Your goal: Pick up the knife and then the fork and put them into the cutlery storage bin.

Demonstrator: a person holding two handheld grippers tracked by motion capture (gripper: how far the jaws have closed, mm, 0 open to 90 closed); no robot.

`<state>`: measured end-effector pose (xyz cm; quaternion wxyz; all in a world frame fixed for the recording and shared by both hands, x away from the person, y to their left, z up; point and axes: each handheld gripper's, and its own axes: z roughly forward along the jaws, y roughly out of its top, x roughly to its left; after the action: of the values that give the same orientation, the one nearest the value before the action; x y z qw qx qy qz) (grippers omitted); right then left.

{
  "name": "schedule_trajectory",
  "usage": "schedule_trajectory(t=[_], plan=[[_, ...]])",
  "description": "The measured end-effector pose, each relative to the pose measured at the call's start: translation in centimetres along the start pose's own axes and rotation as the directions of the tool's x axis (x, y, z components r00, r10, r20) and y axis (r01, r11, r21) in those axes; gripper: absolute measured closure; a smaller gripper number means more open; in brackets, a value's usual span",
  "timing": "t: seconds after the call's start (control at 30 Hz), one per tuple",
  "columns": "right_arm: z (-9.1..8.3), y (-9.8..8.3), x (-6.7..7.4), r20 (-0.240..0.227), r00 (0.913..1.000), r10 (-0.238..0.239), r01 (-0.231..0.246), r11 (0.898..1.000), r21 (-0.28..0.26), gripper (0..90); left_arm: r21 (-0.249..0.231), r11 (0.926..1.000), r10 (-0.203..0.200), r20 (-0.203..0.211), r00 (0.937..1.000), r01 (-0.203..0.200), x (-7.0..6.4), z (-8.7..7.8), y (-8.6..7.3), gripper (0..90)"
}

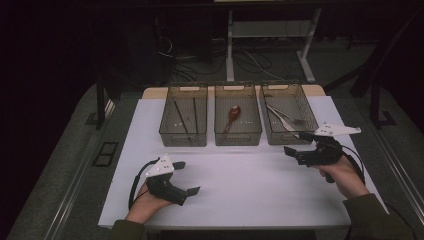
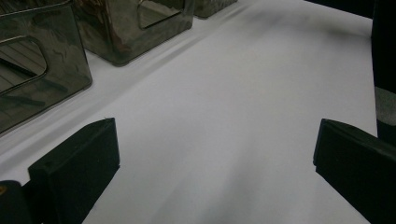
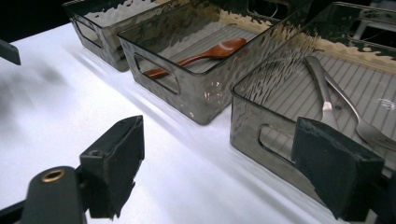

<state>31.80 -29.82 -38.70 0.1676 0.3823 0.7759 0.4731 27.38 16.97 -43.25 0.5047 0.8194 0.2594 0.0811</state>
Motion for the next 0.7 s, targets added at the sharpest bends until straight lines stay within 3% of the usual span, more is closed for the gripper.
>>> schedule_trajectory(t=[0.4, 0.47, 0.7], plan=[[-0.5, -2.7, 1.3, -0.012, 0.9999, -0.005, 0.005, 1.0, -0.015, 16.5, -0.002, 1.0, 0.008, -0.004, 1.0, -0.008, 0.0, -0.1, 0.0, 0.0], [-0.5, -3.3, 1.4, -0.015, 0.9997, 0.02, -0.02, 1.0, -0.011, 16.5, 0.0, 1.0, 0.008, -0.003, 1.0, -0.008, -0.1, -0.1, 0.0, 0.0], [-0.8, -5.2, 1.7, -0.044, 0.9986, 0.029, -0.03, 0.999, -0.016, 16.5, -0.003, 1.0, 0.007, -0.002, 1.0, -0.007, -0.2, 0.0, 0.0, 0.0]])
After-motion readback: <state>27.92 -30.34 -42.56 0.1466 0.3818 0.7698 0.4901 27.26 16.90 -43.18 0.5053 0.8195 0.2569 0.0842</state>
